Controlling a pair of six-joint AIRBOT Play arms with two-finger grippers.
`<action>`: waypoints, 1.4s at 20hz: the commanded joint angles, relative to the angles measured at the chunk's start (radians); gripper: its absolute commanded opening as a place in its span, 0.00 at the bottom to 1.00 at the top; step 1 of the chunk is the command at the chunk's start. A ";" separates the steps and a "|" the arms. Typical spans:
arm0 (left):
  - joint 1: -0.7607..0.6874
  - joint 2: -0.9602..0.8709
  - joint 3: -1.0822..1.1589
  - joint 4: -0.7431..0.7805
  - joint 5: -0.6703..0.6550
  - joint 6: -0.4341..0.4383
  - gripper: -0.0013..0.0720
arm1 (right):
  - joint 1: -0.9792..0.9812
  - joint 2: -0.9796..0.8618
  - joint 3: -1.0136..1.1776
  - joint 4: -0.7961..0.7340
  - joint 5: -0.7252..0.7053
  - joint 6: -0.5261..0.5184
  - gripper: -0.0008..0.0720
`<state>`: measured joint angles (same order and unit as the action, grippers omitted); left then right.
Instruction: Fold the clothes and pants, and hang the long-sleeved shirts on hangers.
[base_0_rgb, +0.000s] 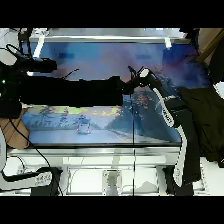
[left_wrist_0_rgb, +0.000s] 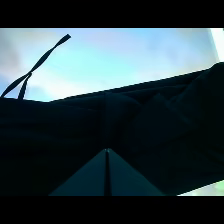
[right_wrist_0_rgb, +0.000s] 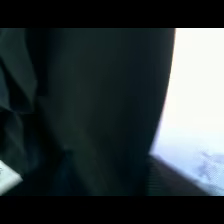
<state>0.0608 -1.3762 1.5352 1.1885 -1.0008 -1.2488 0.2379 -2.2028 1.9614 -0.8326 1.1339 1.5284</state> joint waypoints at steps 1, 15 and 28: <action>0.001 0.000 0.000 0.000 -0.001 0.000 0.05 | 0.031 -0.003 0.018 0.064 -0.004 -0.003 0.07; -0.055 0.207 -0.002 0.004 -0.112 -0.057 0.04 | -0.285 0.421 0.025 -0.307 0.682 -0.084 0.02; -0.715 -0.324 -0.096 0.004 0.207 -0.122 0.04 | -0.325 0.465 0.009 0.198 0.468 -0.079 0.02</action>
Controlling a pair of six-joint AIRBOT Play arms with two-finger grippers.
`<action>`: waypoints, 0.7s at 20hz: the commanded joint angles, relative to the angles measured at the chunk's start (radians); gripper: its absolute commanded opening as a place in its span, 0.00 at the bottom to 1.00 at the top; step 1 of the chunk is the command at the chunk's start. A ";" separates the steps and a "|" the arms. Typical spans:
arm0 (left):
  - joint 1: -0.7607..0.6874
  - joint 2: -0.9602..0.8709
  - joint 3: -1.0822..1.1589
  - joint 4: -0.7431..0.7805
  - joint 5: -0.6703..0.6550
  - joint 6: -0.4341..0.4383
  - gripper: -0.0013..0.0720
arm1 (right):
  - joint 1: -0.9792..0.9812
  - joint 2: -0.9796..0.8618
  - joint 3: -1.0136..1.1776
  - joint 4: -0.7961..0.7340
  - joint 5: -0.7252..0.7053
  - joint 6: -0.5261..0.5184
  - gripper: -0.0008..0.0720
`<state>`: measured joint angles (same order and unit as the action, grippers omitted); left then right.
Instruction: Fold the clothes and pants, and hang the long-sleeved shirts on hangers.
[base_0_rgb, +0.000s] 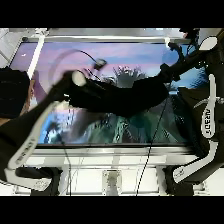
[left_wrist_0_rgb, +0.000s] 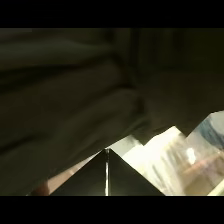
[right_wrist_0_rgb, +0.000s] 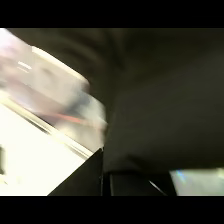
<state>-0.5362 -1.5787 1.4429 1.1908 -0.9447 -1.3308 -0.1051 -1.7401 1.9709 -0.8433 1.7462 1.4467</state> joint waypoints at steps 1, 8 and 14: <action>-0.132 -0.148 -0.003 0.002 0.191 -0.081 0.05 | 0.042 0.002 0.000 0.227 -0.200 0.003 0.02; 0.034 -0.115 -0.002 0.006 0.158 -0.124 0.05 | 0.268 -0.003 -0.001 0.103 -0.446 0.084 0.02; 0.356 0.146 -0.002 0.006 -0.104 -0.076 0.05 | 0.550 -0.096 -0.001 -0.026 -0.809 0.292 0.02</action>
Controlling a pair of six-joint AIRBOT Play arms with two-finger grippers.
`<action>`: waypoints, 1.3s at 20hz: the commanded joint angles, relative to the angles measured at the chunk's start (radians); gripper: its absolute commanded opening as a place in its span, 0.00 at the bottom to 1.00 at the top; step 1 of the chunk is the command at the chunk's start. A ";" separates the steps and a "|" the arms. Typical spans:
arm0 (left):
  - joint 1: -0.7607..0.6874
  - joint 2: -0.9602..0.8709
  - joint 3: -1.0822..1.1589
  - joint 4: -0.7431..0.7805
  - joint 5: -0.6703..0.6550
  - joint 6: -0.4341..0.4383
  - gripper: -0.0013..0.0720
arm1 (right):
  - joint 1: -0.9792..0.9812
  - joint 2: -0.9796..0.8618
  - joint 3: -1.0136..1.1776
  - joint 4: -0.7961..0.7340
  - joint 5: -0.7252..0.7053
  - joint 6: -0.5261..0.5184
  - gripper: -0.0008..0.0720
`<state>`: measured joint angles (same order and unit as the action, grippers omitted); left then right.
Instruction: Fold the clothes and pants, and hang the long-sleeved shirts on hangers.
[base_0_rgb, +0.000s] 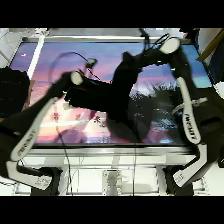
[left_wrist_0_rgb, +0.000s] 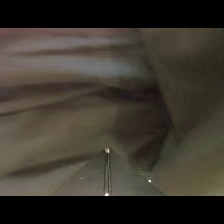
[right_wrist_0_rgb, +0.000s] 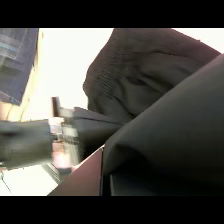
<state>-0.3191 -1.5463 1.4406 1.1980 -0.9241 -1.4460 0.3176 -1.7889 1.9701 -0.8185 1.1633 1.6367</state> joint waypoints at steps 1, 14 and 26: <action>0.184 0.161 0.000 -0.001 -0.150 0.058 0.04 | 0.179 -0.079 0.000 -0.049 -0.317 0.119 0.02; 0.585 0.445 0.000 -0.001 -0.237 0.127 0.04 | 0.237 -0.185 0.080 -0.194 -0.142 0.097 0.81; 0.608 0.445 0.000 -0.002 -0.249 0.126 0.04 | -0.031 -0.150 -0.250 -0.266 -0.068 0.045 0.81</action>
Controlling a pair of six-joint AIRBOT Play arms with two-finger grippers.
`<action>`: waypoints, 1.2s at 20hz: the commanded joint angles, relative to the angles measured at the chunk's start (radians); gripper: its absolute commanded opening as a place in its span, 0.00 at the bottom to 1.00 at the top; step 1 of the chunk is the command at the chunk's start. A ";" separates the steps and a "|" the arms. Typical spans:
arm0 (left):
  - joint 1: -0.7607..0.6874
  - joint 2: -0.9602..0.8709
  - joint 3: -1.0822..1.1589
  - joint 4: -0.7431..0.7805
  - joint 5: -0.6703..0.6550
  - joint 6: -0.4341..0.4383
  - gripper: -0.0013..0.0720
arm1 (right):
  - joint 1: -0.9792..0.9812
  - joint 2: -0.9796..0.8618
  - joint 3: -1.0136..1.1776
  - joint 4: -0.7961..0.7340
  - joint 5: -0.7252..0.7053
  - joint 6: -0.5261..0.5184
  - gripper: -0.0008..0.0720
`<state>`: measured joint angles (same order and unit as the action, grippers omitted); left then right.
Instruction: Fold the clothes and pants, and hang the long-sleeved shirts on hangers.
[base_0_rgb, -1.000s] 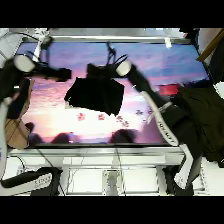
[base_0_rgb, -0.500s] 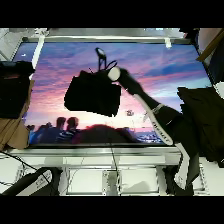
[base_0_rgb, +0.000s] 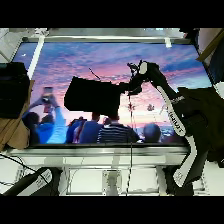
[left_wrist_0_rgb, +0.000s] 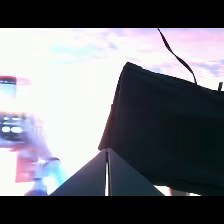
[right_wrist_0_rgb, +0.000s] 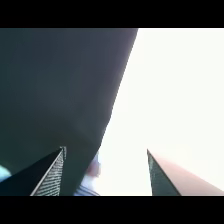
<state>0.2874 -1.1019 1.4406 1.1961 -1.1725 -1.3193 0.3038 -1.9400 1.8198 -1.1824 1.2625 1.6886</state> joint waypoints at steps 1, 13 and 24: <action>0.002 0.000 0.000 0.000 -0.001 -0.001 0.04 | -0.019 -0.001 -0.128 0.145 -0.234 -0.007 0.81; 0.002 0.000 0.000 0.000 -0.018 -0.001 0.04 | 0.023 -0.114 -0.136 0.532 -0.261 -0.196 0.89; 0.002 0.001 0.000 -0.015 -0.019 -0.001 0.04 | -0.158 -0.038 0.221 0.431 -0.043 -0.176 0.02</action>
<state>0.2882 -1.1019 1.4406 1.1946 -1.1912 -1.3201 0.2375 -2.0155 1.9171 -0.6666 1.0985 1.4933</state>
